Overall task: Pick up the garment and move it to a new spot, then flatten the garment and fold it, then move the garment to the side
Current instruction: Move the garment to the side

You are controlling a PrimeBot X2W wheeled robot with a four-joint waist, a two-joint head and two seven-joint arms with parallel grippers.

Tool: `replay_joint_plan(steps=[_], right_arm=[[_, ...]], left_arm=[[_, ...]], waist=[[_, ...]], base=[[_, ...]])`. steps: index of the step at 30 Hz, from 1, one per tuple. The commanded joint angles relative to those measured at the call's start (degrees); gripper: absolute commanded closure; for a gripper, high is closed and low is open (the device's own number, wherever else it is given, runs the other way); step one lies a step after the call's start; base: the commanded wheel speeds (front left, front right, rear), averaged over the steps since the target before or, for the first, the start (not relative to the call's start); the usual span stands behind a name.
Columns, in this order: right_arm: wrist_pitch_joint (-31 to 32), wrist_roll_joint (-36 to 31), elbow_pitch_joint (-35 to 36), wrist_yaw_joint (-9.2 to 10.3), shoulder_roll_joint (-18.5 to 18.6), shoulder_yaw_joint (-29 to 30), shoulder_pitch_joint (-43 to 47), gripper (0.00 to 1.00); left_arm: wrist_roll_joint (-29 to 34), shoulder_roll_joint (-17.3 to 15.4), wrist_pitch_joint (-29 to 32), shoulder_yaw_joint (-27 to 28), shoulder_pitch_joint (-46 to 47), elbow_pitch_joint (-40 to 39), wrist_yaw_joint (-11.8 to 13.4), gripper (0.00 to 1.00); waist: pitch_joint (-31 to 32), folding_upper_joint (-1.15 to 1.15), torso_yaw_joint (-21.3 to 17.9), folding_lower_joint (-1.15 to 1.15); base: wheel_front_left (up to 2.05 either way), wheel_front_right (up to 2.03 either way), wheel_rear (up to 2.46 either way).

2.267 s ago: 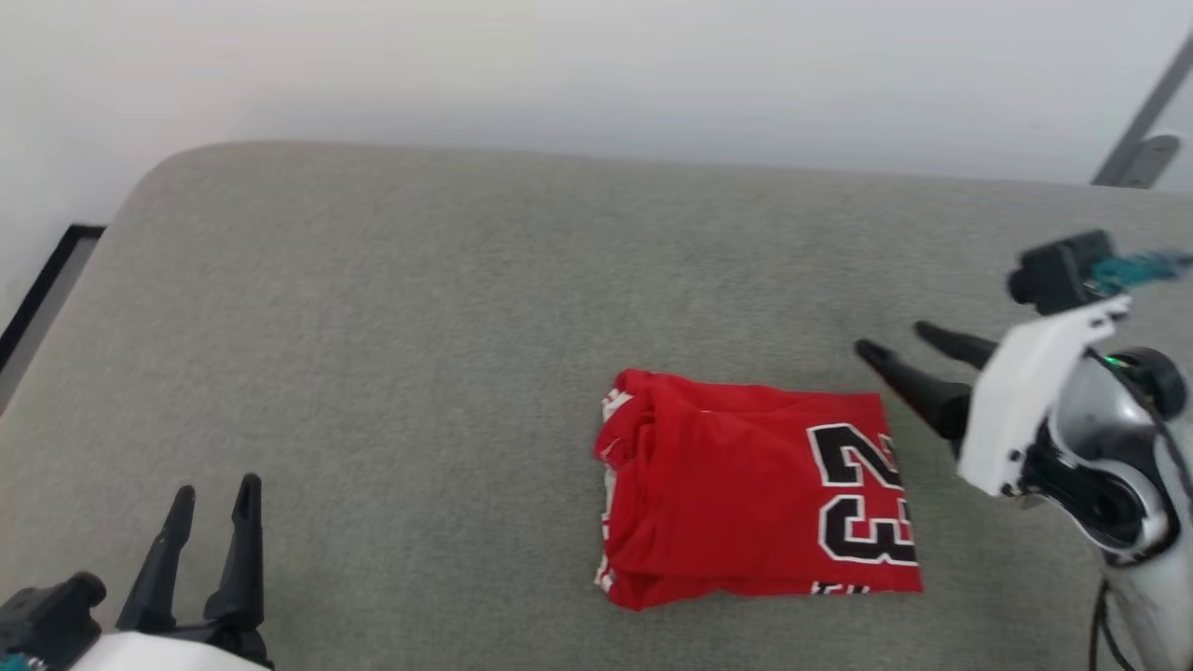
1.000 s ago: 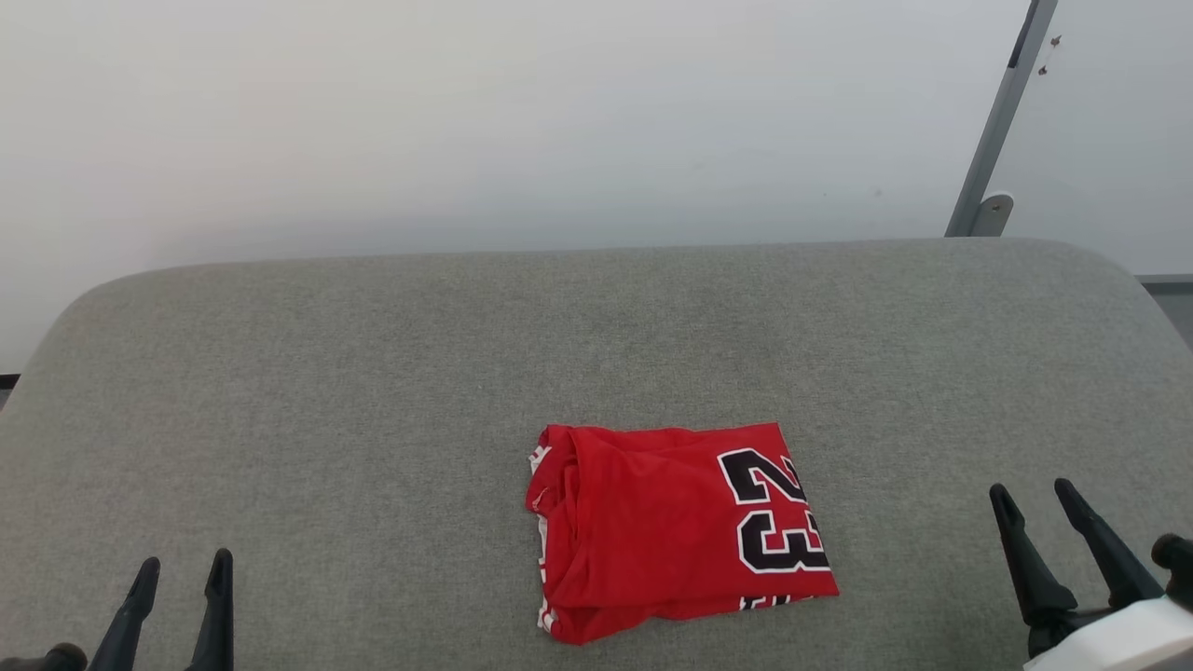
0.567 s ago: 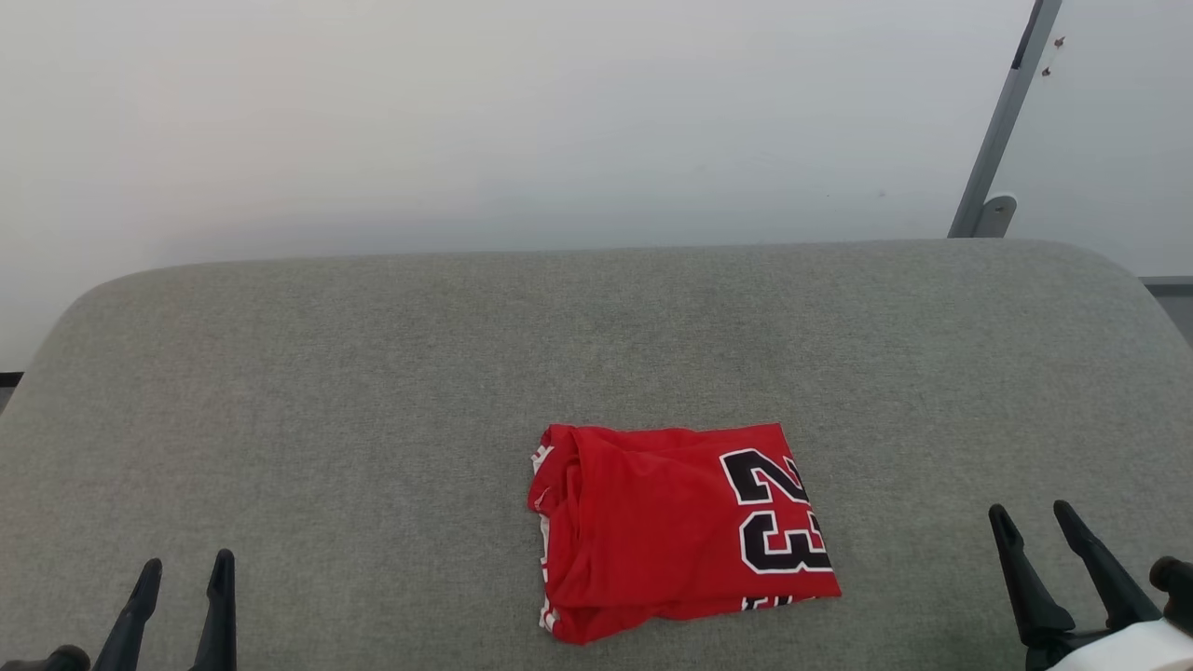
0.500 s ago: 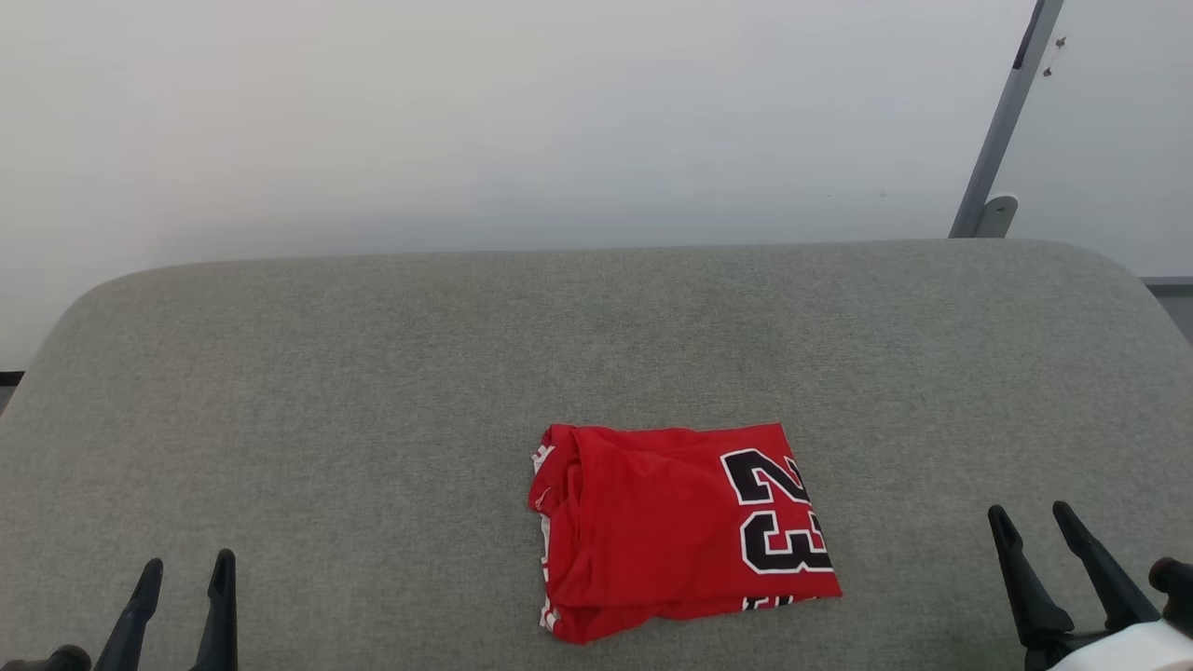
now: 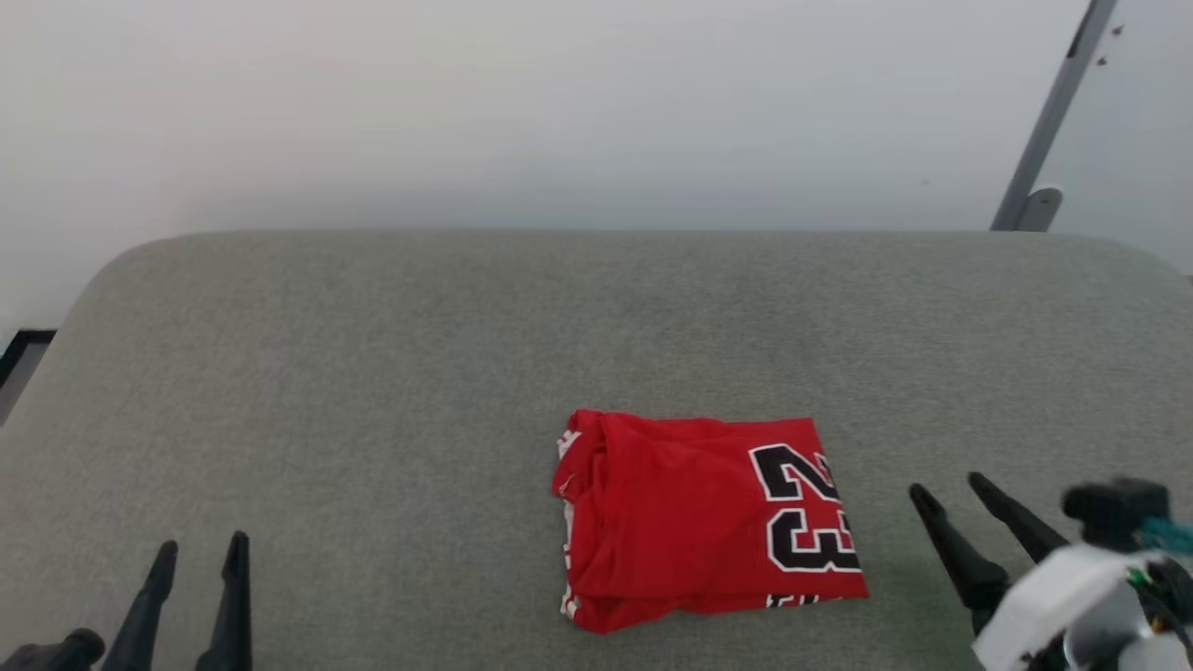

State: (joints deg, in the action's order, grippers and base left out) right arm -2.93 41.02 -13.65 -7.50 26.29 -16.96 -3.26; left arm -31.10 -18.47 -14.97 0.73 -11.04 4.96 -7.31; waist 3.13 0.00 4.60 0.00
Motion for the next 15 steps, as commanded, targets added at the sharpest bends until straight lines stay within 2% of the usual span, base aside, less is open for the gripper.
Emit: replay_joint_plan(steps=[1, 8, 15], right_arm=[[1.63, 0.6, -0.37, 0.03, 0.73, -0.99, -1.79, 0.0], [12.76, 4.63, -4.2, 0.03, 4.89, -8.37, -10.88, 0.0], [21.88, 6.86, -8.91, 0.03, 7.72, -12.41, -17.05, 0.0]], left_arm=[[-0.14, 0.11, -0.27, -0.36, 0.38, -0.1, -0.17, 0.0], [-1.35, 1.39, -0.27, -1.64, 1.82, 0.42, -0.18, 0.0], [-1.91, 1.77, -0.28, -3.09, 4.36, 0.9, -0.18, 0.0]], waist=[[-0.7, 0.0, 0.85, 0.0], [-3.79, 0.0, 4.26, 0.0], [-7.81, 0.0, 7.61, 0.0]], base=[[0.0, 0.0, 0.0], [0.0, 0.0, 0.0], [0.0, 0.0, 0.0]])
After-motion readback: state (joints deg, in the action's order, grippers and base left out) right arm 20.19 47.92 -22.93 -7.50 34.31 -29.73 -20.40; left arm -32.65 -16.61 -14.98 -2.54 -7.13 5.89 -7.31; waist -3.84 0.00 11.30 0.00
